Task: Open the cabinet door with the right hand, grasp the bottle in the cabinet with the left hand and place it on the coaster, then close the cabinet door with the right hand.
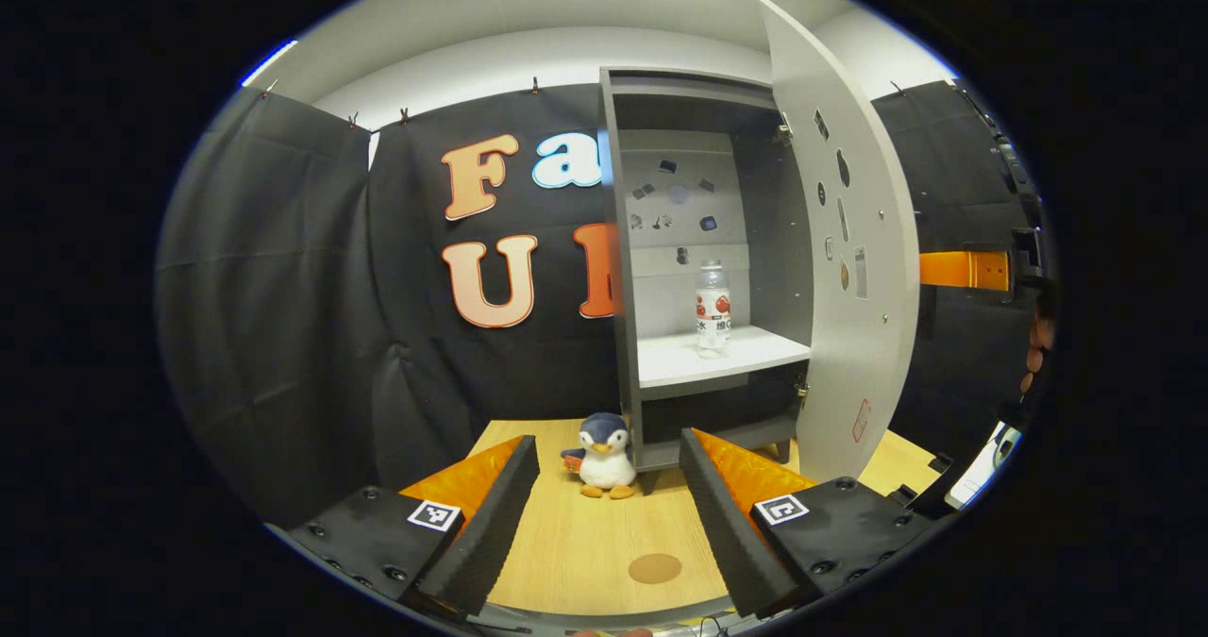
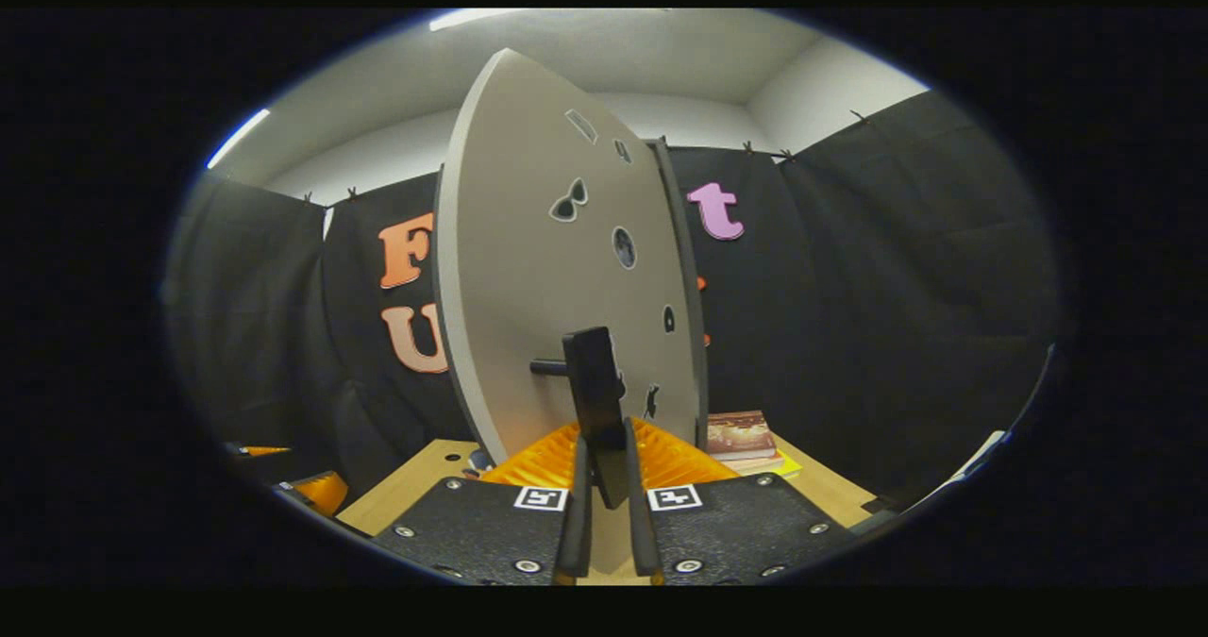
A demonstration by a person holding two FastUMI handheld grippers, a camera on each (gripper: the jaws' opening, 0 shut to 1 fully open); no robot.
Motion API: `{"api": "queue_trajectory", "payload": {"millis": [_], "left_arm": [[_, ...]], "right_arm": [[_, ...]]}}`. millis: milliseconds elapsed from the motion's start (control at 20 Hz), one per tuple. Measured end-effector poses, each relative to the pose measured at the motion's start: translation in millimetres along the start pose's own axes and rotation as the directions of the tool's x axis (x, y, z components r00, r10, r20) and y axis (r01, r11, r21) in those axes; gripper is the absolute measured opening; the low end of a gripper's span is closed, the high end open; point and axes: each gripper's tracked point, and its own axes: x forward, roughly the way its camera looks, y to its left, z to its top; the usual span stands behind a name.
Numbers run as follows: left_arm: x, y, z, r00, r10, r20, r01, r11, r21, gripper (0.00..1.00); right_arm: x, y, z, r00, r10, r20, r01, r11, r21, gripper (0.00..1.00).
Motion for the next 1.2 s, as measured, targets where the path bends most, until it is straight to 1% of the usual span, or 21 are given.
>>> {"api": "queue_trajectory", "payload": {"millis": [50,100,150,200,250,300,350,400,450,500,550,600,650,700,750,800,1150,1200], "left_arm": [[-1,-6,-2,1.0,-0.003,-0.003,0.003,1.0,-0.005,0.98],[-4,-11,-2,1.0,-0.002,-0.006,0.002,1.0,-0.009,1.0],[-5,-16,-3,1.0,-0.004,-0.009,0.004,1.0,-0.014,0.98],[-6,-22,-4,1.0,-0.005,-0.012,0.005,1.0,-0.017,1.0],[-7,-27,-6,1.0,-0.008,-0.016,0.008,1.0,-0.02,0.98],[-8,-31,-6,1.0,-0.008,-0.019,0.008,1.0,-0.022,1.0],[-9,-33,-8,1.0,-0.005,-0.02,0.005,1.0,-0.025,1.0],[-8,-37,-8,1.0,-0.005,-0.023,0.005,1.0,-0.029,0.98],[-7,-40,-10,1.0,-0.004,-0.028,0.003,0.999,-0.033,1.0],[-7,-43,-11,1.0,-0.005,-0.031,0.004,0.999,-0.036,0.98],[-7,-45,-12,0.999,-0.002,-0.034,0.001,0.999,-0.038,0.98],[-6,-47,-11,0.999,-0.001,-0.036,-0.001,0.999,-0.039,0.98],[-7,-50,-12,0.999,0.002,-0.037,-0.004,0.999,-0.039,0.98],[-7,-51,-11,0.999,0.005,-0.037,-0.006,0.999,-0.038,0.98],[-6,-51,-12,0.999,0.009,-0.038,-0.01,0.999,-0.037,1.0],[-6,-53,-11,0.999,0.013,-0.039,-0.015,0.999,-0.037,0.98],[-11,-60,-9,0.999,0.022,-0.034,-0.024,0.999,-0.043,0.98],[-11,-61,-7,0.999,0.024,-0.031,-0.025,0.999,-0.043,0.95]], "right_arm": [[-3,-6,0,1.0,-0.003,-0.002,0.003,1.0,0.008,0.17],[-6,-12,1,1.0,-0.002,-0.003,0.002,1.0,0.014,0.14],[-7,-17,0,1.0,0.002,-0.006,-0.002,1.0,0.011,0.17],[-7,-24,0,1.0,0.001,-0.009,-0.001,1.0,0.003,0.17],[-8,-30,-1,1.0,-0.002,-0.016,0.002,1.0,-0.01,0.17],[-9,-36,0,1.0,-0.01,-0.008,0.01,1.0,-0.022,0.16],[-9,-40,1,1.0,-0.012,-0.005,0.012,1.0,-0.028,0.14],[-8,-41,-2,1.0,-0.008,-0.012,0.008,1.0,-0.023,0.17],[-9,-46,0,1.0,-0.015,-0.004,0.015,1.0,-0.018,0.16],[-8,-49,3,1.0,-0.017,0.003,0.017,1.0,-0.011,0.16],[-7,-51,4,1.0,-0.018,0.008,0.018,1.0,-0.003,0.14],[-8,-54,3,1.0,-0.017,0.01,0.017,1.0,0.003,0.19],[-7,-58,3,1.0,-0.019,0.013,0.019,1.0,0.007,0.19],[-6,-63,4,1.0,-0.026,0.015,0.025,1.0,0.005,0.1],[-7,-67,4,0.999,-0.028,0.015,0.028,1.0,0.002,0.1],[-8,-71,3,0.999,-0.032,0.013,0.032,0.999,0.0,0.09],[-10,-74,2,1.0,-0.007,-0.003,0.007,1.0,-0.016,0.1],[-12,-74,2,1.0,-0.006,-0.003,0.006,1.0,-0.015,0.1]]}}
